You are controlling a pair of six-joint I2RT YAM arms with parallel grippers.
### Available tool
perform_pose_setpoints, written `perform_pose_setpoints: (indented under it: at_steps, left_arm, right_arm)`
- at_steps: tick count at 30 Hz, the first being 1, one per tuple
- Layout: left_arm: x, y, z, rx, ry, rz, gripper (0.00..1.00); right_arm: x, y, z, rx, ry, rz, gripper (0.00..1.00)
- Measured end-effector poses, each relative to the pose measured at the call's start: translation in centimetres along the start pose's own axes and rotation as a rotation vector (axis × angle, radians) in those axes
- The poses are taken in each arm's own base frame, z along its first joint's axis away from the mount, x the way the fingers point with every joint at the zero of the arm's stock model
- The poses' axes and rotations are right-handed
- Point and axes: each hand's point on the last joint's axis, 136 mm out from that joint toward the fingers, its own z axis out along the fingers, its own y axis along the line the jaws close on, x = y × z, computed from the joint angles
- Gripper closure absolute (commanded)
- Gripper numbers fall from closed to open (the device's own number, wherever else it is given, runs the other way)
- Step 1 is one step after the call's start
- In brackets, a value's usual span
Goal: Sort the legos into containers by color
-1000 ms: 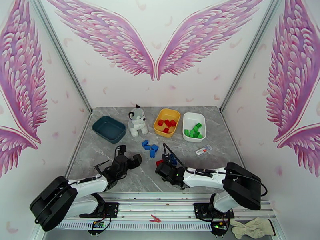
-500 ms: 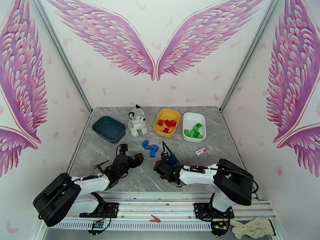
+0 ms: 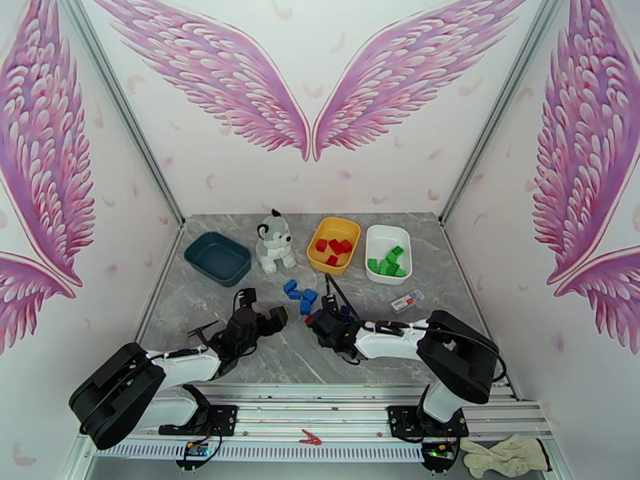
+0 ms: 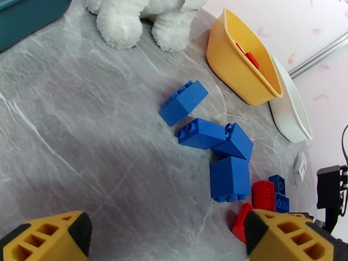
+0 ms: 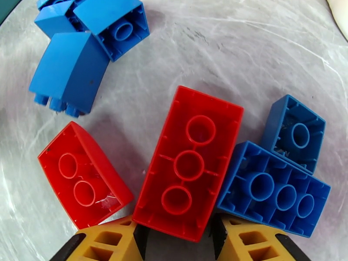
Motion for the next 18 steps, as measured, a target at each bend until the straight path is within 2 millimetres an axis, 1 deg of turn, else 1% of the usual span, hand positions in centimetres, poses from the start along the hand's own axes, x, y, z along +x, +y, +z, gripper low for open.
perform_pose_setpoints:
  at_steps: [5, 9, 18]
  left_arm:
    - [0.3, 0.1, 0.2, 0.0, 0.009, 0.001, 0.02]
    - [0.3, 0.0, 0.3, 0.004, 0.013, 0.001, 0.02]
    - [0.3, -0.1, 0.4, 0.005, 0.014, 0.001, 0.02]
  right_arm:
    - [-0.8, 0.2, 0.5, 0.003, -0.001, -0.007, 0.5]
    - [-1.5, 0.5, 1.1, 0.008, -0.004, -0.011, 0.45]
    - [-3.2, 1.3, 2.2, 0.018, -0.013, -0.004, 0.39]
